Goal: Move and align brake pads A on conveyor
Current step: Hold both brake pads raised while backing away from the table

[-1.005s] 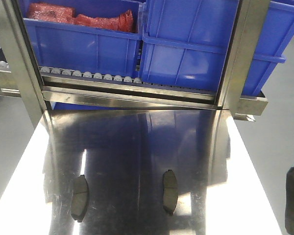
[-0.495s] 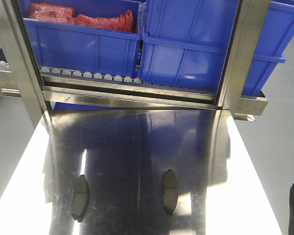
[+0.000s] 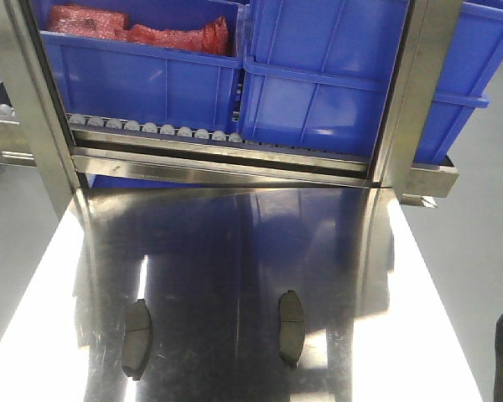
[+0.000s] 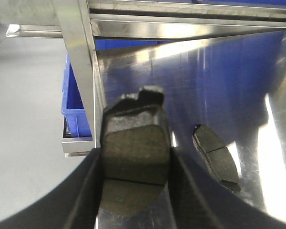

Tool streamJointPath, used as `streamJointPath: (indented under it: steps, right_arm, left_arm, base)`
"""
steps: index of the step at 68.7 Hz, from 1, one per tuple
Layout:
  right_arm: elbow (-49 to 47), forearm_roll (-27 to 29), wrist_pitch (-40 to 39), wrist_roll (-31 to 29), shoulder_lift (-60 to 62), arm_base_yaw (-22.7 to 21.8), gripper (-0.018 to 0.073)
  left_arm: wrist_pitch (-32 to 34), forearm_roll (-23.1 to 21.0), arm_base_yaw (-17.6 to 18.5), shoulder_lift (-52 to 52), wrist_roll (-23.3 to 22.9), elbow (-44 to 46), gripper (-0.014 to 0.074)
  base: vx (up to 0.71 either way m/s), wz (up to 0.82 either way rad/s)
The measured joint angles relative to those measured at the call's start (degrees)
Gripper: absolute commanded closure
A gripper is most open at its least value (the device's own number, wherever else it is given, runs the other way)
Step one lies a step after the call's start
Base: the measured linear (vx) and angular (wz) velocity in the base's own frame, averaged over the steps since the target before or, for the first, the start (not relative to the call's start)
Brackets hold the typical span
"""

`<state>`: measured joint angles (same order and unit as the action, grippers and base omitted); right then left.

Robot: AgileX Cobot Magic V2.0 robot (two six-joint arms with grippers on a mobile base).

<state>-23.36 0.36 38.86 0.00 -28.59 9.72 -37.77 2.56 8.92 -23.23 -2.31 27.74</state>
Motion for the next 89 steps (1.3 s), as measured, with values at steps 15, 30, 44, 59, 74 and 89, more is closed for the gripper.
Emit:
streamJointPath:
  steps: [15,30,44,59,74,89]
  right_arm:
    - [0.00,0.00,0.00,0.00,0.00,0.00,0.0566]
    - [0.00,0.00,0.00,0.00,0.00,0.00,0.0566]
    - [0.00,0.00,0.00,0.00,0.00,0.00,0.0566]
    - [0.00,0.00,0.00,0.00,0.00,0.00,0.0566]
    - [0.00,0.00,0.00,0.00,0.00,0.00,0.0566]
    - [0.00,-0.05,0.00,0.00,0.00,0.00,0.0566]
  left_arm:
    - [0.00,0.00,0.00,0.00,0.00,0.00,0.0602]
    - [0.00,0.00,0.00,0.00,0.00,0.00,0.0602]
    - [0.00,0.00,0.00,0.00,0.00,0.00,0.0602]
    - [0.00,0.00,0.00,0.00,0.00,0.00,0.0602]
    - [0.00,0.00,0.00,0.00,0.00,0.00,0.0602]
    - [0.00,0.00,0.00,0.00,0.00,0.00,0.0602]
  base:
    - [0.00,0.00]
    - [0.00,0.00]
    - [0.00,0.00]
    - [-0.02,0.06]
    - [-0.04,0.16]
    - [-0.07,0.31]
